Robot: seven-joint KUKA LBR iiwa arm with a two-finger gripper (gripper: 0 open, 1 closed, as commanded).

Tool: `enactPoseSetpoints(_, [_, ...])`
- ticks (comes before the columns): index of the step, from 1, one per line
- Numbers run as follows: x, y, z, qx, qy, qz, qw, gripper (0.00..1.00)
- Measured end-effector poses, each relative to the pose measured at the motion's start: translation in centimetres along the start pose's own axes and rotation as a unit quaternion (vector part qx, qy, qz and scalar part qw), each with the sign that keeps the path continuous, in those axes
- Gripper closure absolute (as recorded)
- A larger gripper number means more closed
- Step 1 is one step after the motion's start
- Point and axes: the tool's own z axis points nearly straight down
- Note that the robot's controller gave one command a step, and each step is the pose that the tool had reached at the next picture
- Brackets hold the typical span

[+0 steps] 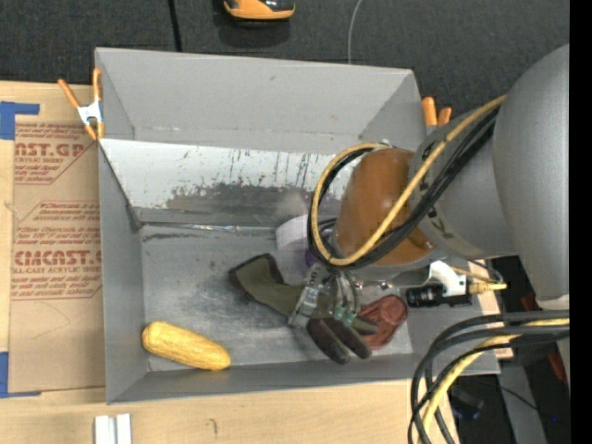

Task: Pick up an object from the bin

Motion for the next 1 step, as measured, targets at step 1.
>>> enactPoseSetpoints(1, [0.10,-0.05,-1.43,0.001,0.0015,0.000,1.0000,1.00])
